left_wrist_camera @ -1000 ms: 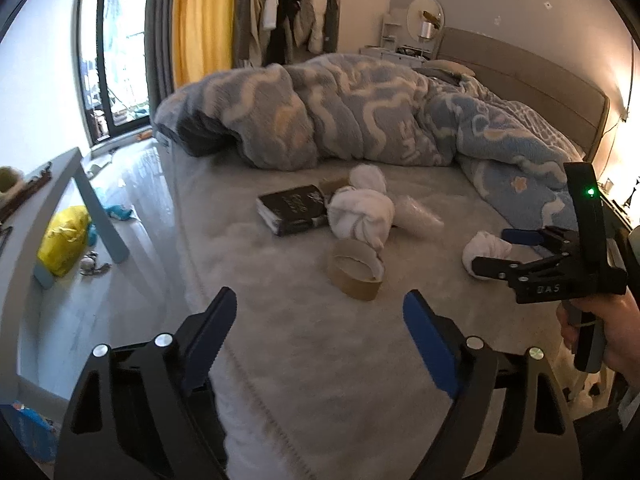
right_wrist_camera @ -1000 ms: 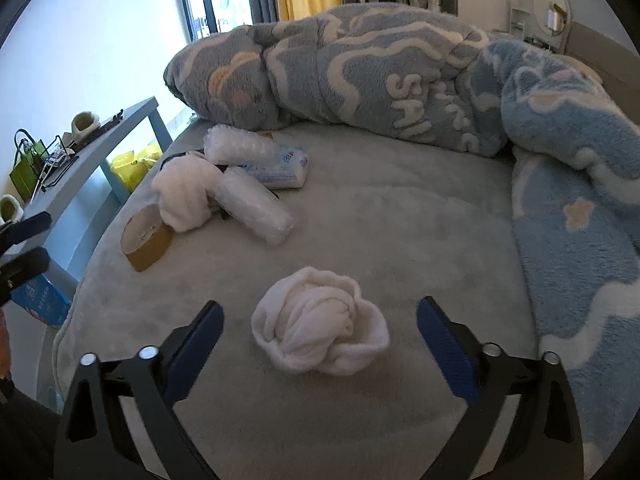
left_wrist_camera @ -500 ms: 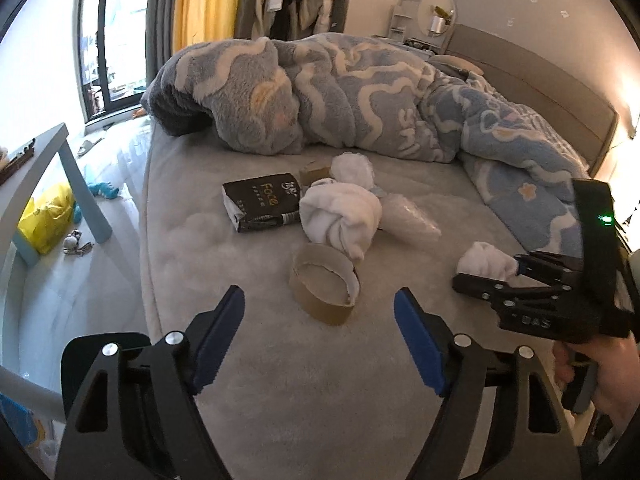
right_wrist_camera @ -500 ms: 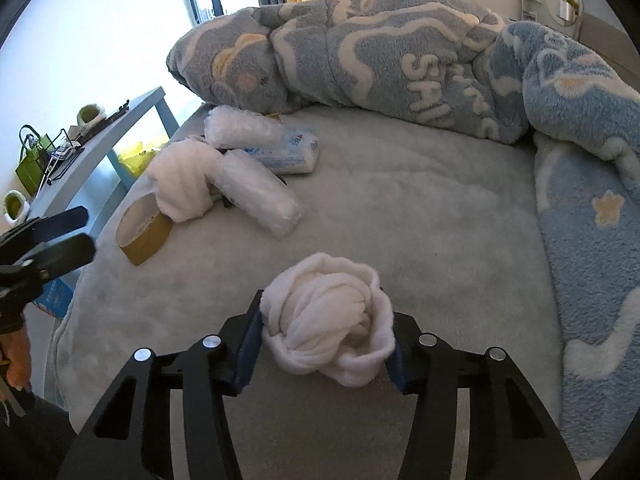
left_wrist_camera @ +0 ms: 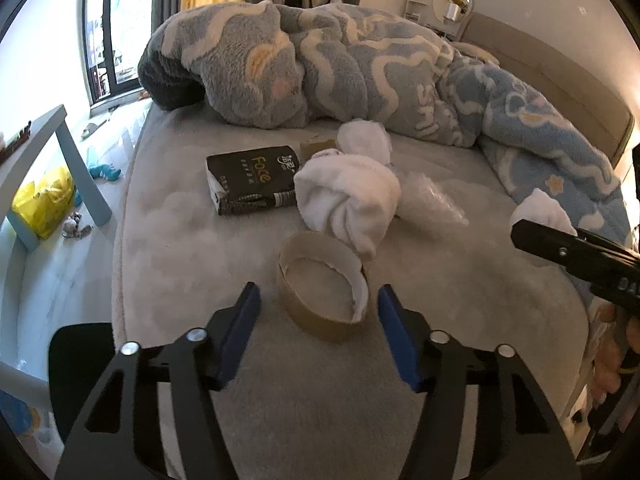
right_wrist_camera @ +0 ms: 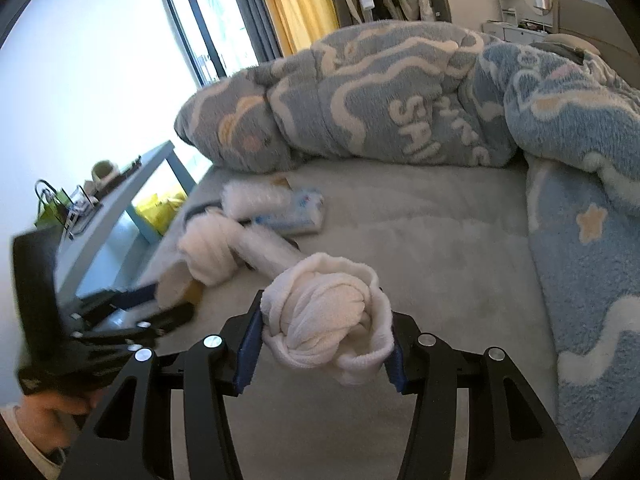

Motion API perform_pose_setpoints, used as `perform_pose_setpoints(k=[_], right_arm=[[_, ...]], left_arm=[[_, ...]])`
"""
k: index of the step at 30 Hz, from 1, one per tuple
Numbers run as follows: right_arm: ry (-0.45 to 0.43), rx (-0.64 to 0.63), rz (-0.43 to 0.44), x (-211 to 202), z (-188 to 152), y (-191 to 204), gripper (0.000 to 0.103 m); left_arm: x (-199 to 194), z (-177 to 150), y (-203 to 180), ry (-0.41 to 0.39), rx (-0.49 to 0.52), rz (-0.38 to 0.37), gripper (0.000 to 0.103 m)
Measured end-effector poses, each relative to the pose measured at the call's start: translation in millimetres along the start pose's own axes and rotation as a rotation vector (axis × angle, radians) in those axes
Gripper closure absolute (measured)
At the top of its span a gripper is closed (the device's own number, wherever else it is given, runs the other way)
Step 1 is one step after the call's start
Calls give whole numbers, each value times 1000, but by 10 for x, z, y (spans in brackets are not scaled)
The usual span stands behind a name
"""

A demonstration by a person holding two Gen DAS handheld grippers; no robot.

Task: Collect trash
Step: 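Grasp the brown tape roll with the left tool, then drop the tape roll into the teal bin while the right tool carries the towel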

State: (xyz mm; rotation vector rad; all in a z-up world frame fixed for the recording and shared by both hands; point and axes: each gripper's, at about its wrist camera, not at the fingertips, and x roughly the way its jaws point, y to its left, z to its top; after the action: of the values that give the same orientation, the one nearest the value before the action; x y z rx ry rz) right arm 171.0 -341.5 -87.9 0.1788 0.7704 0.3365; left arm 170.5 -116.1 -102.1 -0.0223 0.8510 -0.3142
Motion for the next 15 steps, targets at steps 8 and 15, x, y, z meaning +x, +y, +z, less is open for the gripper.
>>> perform_pose_setpoints(k=[8,15], right_arm=[[-24,-11,35,-44,104,145,51],[-38,-17,42,-18,182,303,51]], left_arm=[[-6,28,74,3,-29,-45,55],[-197,24,208,-32,-23,-37,55]])
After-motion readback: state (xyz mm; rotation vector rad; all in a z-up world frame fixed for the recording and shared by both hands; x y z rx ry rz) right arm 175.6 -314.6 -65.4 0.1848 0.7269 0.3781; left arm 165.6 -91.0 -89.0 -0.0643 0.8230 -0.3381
